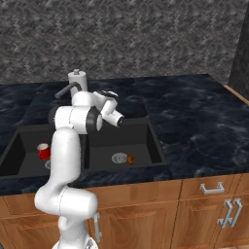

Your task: Pick the colander and mug and place them in the sink. Then turn on the water.

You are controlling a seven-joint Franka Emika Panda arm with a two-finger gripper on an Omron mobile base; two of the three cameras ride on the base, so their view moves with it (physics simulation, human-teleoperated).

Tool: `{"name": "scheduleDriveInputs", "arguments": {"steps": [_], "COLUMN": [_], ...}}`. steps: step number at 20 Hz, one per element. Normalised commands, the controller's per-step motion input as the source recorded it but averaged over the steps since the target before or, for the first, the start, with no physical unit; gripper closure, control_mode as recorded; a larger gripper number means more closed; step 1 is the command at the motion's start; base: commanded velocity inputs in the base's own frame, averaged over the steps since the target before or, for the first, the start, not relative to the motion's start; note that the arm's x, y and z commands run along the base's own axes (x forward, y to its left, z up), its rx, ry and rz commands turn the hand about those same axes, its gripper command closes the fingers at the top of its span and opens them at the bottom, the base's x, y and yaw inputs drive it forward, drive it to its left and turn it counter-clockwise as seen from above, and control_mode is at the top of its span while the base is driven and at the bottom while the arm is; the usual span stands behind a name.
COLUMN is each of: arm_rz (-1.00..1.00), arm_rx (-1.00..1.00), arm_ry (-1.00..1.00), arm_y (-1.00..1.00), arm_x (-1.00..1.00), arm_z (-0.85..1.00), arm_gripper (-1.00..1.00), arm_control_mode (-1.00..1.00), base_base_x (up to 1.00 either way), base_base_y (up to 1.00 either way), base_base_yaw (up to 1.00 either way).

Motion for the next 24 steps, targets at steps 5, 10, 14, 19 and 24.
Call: {"name": "scheduleDriveInputs", "arguments": {"steps": [5, 10, 14, 19, 24], "arm_rz": [0.00, 0.00, 0.00, 0.00, 0.00], "arm_rx": [0.00, 0.00, 0.00, 0.00, 0.00], "arm_ry": [0.02, 0.01, 0.00, 0.00, 0.00], "arm_y": [0.05, 0.09, 0.01, 0.03, 0.01], "arm_x": [0.32, 0.34, 0.34, 0.32, 0.14], "arm_z": [-0.12, -0.14, -0.12, -0.12, -0.06], "arm_gripper": [-1.00, -1.00, -1.00, -1.00, 1.00], "arm_control_mode": [-1.00, -1.00, -1.00, -1.00, -1.00], "base_base_x": [0.00, 0.00, 0.00, 0.00, 0.00], "base_base_y": [0.00, 0.00, 0.00, 0.00, 0.00], "base_base_yaw": [0.00, 0.00, 0.00, 0.00, 0.00]}}
